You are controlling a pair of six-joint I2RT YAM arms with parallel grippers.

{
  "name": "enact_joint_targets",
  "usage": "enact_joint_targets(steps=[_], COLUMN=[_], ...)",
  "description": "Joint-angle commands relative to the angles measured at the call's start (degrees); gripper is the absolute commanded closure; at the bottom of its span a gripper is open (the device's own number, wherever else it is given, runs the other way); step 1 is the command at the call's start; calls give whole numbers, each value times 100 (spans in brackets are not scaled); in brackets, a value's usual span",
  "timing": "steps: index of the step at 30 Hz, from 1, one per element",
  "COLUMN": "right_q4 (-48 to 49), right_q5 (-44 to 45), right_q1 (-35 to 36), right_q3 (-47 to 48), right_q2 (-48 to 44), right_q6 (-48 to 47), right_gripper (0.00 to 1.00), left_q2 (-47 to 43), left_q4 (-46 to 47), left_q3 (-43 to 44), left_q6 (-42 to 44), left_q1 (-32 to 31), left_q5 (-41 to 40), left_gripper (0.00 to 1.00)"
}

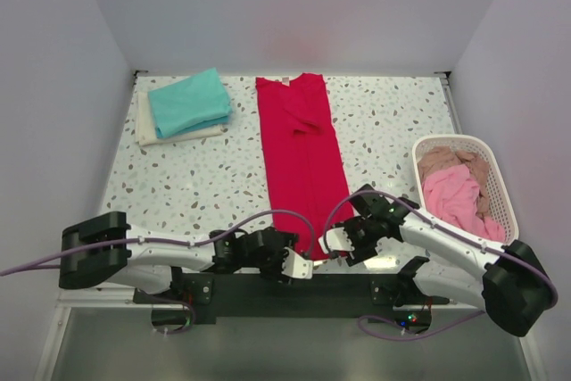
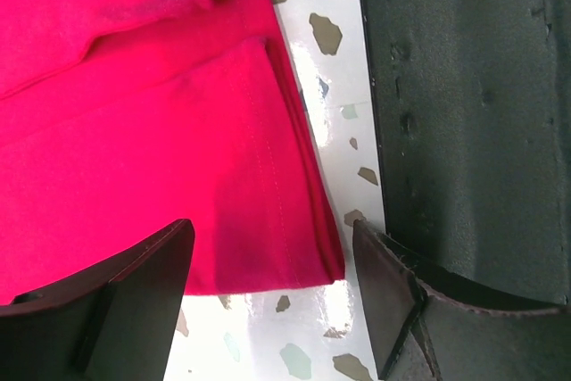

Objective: Fold and stack the t-shirts
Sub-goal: Fold the tshirt

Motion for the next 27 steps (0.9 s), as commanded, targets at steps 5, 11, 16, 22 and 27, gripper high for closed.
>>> enact_joint_targets(steps=[5,11,16,22,27], right_q4=[299,493,598,564,405], right_q5=[401,779,876,929,893], right_q1=[173,428,516,534,525], right_q3=[-55,-222,-284,-241,40], right_q2=[78,157,174,166,-45], right_q6=[-74,-127,-83,40,610], right_gripper=[38,44,62,100,100], left_q2=[233,418,436,427,50], left_q4=[277,207,215,171,215], left_q3=[162,145,110,180,224], left_q6=[234,261,313,418,498], left_q1=[-63,-63,-63,-63,77], left_q5=[-309,-370,-406,-423,-388], left_gripper=[34,58,66,89,100])
